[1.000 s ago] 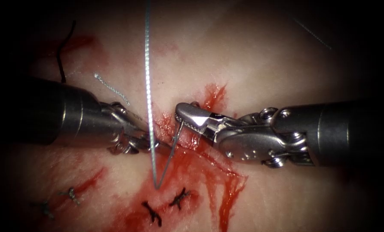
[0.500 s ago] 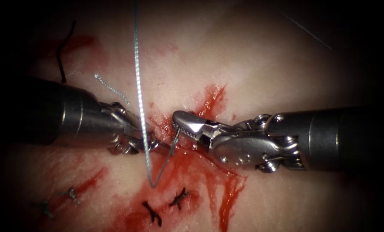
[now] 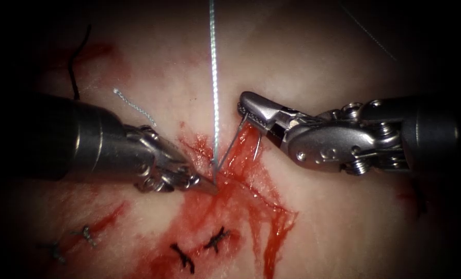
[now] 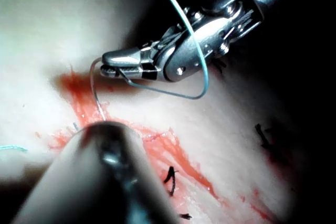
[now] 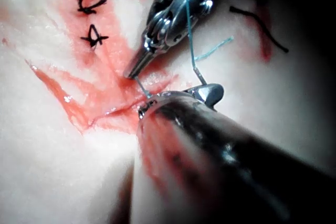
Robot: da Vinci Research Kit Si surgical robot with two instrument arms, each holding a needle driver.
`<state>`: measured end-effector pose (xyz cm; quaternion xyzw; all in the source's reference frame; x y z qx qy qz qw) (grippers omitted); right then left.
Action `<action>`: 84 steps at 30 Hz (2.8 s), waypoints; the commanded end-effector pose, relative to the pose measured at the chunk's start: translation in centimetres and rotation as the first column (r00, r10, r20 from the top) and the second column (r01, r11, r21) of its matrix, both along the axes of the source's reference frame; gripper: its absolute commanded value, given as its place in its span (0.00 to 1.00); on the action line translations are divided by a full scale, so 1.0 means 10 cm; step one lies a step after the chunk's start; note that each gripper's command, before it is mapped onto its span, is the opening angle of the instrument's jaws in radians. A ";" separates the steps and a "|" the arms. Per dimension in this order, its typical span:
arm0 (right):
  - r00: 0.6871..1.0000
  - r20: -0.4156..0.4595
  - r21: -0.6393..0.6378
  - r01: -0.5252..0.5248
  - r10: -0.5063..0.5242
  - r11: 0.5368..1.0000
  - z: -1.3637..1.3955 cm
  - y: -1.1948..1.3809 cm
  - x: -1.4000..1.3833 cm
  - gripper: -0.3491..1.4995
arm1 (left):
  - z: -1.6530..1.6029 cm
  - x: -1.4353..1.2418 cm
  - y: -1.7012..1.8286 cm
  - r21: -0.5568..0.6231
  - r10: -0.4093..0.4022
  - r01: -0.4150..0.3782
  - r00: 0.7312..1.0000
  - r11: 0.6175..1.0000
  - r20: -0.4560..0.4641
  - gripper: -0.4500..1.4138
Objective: Wound Closure
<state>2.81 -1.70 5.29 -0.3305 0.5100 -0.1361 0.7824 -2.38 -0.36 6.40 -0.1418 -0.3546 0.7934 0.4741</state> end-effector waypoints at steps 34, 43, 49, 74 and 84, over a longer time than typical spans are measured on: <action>0.998 -0.050 -0.156 0.040 -0.048 0.987 -0.033 0.005 0.036 0.00 | 0.047 0.015 -0.026 0.040 0.079 -0.076 0.992 0.996 -0.094 0.00; 0.993 -0.070 -0.192 0.076 -0.091 0.979 -0.038 0.006 0.035 0.00 | 0.046 0.014 -0.026 0.041 0.079 -0.076 0.992 0.996 -0.093 0.00; 0.993 -0.076 -0.126 0.077 -0.087 0.989 -0.010 -0.021 0.046 0.00 | 0.045 0.014 -0.026 0.042 0.079 -0.076 0.992 0.996 -0.093 0.00; 0.993 -0.010 -0.047 0.118 -0.118 0.992 0.002 -0.026 0.036 0.00 | 0.042 0.014 -0.022 0.046 0.083 -0.079 0.992 0.996 -0.091 0.00; 0.994 0.019 -0.059 0.110 -0.109 0.992 -0.001 -0.023 0.031 0.00 | 0.042 0.014 -0.022 0.046 0.083 -0.079 0.992 0.996 -0.091 0.00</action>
